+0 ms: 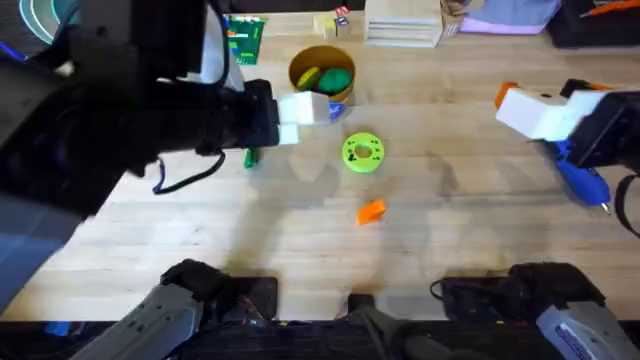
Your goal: Pick up the gripper from the table and insert it into the empty holder that is missing its gripper. Then pick up a screw, insert it into the mounting hole, and use the screwdriver to tighten it. Finally, clean up the table by picking up the vegetable and placing it into the bucket.
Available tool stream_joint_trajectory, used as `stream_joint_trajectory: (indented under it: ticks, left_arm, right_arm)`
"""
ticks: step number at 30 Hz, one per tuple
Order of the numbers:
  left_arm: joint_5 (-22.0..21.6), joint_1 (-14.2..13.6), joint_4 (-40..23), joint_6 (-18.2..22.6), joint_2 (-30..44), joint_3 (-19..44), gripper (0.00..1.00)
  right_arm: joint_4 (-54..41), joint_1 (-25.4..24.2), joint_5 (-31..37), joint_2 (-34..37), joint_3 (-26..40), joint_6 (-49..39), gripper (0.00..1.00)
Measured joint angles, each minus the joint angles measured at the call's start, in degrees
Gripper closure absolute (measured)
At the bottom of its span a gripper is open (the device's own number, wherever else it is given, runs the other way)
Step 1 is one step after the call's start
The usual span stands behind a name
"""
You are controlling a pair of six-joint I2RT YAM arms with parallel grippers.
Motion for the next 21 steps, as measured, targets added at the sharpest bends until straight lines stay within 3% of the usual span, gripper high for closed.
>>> stream_joint_trajectory:
  ticks: [7, 16, 21]
  left_arm:
    - [5.4, -4.5, 5.5, -0.1, -7.0, 0.0, 0.008]
    - [6.6, -4.8, 4.6, -1.3, -8.1, 0.0, 0.008]
    - [6.6, -5.8, 6.9, 5.8, -7.5, 0.0, 0.009]
  right_arm:
    - [0.0, 0.0, 0.0, 0.0, 0.0, 0.0, 0.010]
    - [0.0, 0.0, 0.0, 0.0, 0.0, 0.0, 0.009]
    - [0.0, 0.0, 0.0, 0.0, 0.0, 0.0, 0.010]
